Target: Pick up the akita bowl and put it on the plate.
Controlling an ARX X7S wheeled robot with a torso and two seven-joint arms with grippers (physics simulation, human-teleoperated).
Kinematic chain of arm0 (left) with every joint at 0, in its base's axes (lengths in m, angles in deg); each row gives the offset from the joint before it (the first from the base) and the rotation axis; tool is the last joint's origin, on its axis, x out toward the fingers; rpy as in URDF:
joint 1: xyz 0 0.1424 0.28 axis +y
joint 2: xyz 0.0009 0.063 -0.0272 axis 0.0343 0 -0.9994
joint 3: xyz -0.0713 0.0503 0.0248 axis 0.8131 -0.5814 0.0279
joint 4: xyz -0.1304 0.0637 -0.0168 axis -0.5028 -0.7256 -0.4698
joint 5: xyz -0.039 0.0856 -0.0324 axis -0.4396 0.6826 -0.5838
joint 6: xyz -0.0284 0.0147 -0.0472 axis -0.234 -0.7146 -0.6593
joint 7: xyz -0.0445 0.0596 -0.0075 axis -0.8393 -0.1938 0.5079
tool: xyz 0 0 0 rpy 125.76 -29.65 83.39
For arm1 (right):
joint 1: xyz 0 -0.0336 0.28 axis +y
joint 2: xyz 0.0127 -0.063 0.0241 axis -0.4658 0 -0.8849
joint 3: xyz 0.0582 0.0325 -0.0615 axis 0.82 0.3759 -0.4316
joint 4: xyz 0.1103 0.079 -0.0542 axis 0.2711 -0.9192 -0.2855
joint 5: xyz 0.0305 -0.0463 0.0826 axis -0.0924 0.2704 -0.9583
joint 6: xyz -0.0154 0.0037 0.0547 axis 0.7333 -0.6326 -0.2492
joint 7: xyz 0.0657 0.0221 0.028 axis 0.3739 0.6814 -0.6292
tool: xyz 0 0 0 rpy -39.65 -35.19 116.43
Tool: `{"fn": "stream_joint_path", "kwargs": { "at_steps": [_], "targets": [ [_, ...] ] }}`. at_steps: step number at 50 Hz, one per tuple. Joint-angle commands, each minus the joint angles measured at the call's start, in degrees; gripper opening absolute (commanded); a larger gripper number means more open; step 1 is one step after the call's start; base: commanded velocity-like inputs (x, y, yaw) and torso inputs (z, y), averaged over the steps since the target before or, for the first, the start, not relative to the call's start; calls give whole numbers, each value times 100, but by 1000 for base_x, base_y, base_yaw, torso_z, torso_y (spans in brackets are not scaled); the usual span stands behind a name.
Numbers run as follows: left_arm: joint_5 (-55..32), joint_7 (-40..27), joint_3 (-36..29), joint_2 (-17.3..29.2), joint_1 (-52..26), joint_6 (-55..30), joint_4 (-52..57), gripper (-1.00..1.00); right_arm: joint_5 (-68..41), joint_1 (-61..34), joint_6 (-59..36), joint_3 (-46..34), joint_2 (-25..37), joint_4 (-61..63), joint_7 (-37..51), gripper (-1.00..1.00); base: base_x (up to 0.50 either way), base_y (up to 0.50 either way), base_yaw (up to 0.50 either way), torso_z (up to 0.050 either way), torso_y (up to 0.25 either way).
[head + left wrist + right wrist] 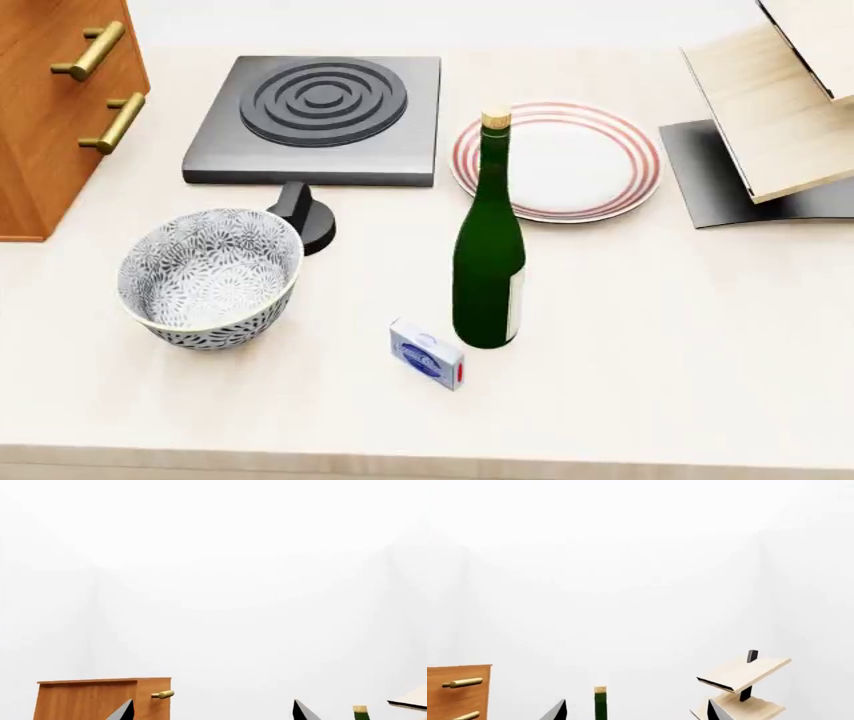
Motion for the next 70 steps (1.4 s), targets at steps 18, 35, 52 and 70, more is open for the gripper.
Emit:
{"fn": "stream_joint_path", "kwargs": {
  "at_steps": [18,35,52,70],
  "targets": [
    [45,-301,-91,201,183,482,62,100,-87,158,342,-197,230,30,86,100,0,-5,0,0,0],
    [-307,-435,18,361,-45,182,2,100,-151,73,234,-264,336,-19,166,100,0,-51,0,0,0],
    [-493,-530,66,495,19,319,25,100,-185,21,101,-299,432,27,260,100,0,-149,0,0,0],
    [-482,-598,7,556,25,375,-13,100,-181,-43,70,-355,493,-26,338,100,0,-191,0,0,0]
  ]
}}
